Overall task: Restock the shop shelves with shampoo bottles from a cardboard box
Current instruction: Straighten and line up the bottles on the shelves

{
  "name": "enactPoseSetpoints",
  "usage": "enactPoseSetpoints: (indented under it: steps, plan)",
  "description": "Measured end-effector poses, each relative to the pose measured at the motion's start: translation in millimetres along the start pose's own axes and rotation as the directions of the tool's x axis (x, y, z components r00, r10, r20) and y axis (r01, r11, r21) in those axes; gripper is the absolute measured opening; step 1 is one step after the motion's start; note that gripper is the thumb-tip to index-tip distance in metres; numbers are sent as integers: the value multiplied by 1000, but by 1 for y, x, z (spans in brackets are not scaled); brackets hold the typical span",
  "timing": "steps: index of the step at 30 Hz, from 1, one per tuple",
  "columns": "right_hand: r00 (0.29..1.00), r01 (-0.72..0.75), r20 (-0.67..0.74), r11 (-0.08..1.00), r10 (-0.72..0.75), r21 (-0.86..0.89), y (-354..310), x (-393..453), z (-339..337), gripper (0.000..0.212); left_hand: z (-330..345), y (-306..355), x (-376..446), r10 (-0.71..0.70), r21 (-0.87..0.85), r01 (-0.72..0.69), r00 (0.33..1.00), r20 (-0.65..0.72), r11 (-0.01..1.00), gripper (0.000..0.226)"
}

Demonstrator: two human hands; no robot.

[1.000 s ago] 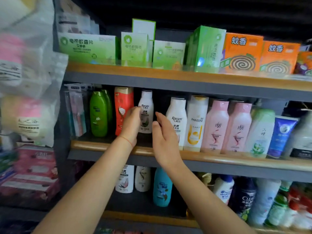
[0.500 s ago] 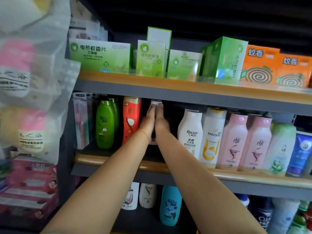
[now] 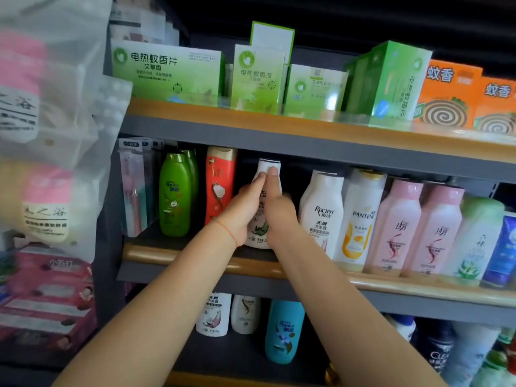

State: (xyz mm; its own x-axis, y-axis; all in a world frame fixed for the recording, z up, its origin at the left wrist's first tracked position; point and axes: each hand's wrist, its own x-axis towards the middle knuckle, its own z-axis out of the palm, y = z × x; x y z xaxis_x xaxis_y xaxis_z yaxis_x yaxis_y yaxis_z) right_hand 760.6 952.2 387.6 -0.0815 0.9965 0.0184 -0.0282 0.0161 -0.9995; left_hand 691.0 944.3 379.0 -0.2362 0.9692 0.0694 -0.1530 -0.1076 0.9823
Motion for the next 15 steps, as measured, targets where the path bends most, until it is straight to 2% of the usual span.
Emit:
enactPoseSetpoints:
  steps: [4,8,10,13,14,15]
  plan:
    - [994,104,29,993,-103,-56,8,-26,-16,85,-8,-9,-29,98,52,-101,994,51,994,77]
    - [993,117,38,992,-116,-46,9,-41,-20,84,-7,-9,-40,157,66,-162,985,75,985,65]
    - [991,125,60,992,-123,-34,11,-49,-26,70,-6,-8,-44,168,58,-174,981,95,983,57]
    - [944,315,119,947,-307,-61,22,-68,-43,29,-2,-6,-47,171,67,-176,982,84,982,52]
    - [914,396,132,913,-382,-101,28,-75,-49,25,0,-5,-48,167,63,-172,983,74,983,46]
    - [883,467,143,871,-448,-153,36,-82,-54,31,3,-4,-50,162,60,-166,985,66,984,40]
